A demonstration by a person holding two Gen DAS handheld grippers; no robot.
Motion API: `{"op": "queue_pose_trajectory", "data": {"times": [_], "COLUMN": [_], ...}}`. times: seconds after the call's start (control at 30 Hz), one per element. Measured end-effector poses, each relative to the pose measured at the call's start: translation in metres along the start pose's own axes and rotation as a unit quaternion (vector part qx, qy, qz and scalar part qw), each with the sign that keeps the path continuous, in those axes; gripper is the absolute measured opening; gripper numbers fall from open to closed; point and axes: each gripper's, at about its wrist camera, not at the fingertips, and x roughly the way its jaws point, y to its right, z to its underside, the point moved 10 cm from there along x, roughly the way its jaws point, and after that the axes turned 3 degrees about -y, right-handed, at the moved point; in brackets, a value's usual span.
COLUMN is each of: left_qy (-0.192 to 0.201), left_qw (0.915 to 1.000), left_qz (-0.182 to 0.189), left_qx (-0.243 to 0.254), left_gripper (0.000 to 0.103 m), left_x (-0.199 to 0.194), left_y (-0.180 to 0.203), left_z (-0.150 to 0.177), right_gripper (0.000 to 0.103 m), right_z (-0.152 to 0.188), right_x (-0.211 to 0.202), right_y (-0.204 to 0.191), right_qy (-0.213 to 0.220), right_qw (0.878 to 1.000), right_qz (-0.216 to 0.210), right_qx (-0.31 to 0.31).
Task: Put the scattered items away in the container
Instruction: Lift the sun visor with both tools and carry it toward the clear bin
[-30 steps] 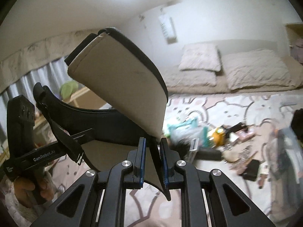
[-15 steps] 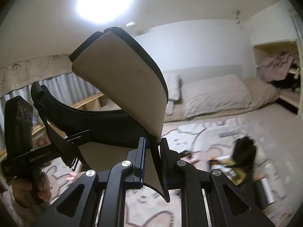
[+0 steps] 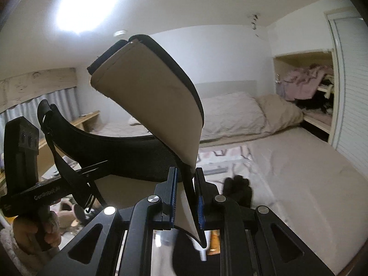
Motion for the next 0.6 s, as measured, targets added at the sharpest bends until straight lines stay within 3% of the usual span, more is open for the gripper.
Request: {"op": "queue_pose_trajectory", "data": {"times": [0.17, 0.43, 0.6], "left_qy": [-0.039, -0.142, -0.166], "left_qw": [0.9991, 0.9897, 0.986], "left_qz": [0.014, 0.016, 0.001], "left_qx": [-0.004, -0.009, -0.016], "left_gripper": [0.015, 0.015, 0.016], "left_x": [0.043, 0.103, 0.124], "left_y": [0.02, 0.04, 0.029], "left_z": [0.02, 0.081, 0.099], "right_gripper": [0.016, 0.016, 0.016], "right_z": [0.02, 0.055, 0.071], "right_x": [0.008, 0.034, 0.063], "right_y": [0.042, 0.099, 0.113], "right_qy": [-0.045, -0.121, -0.162], "right_qw": [0.998, 0.988, 0.981], "right_qz": [0.009, 0.036, 0.04], "right_qx": [0.039, 0.093, 0.098]}}
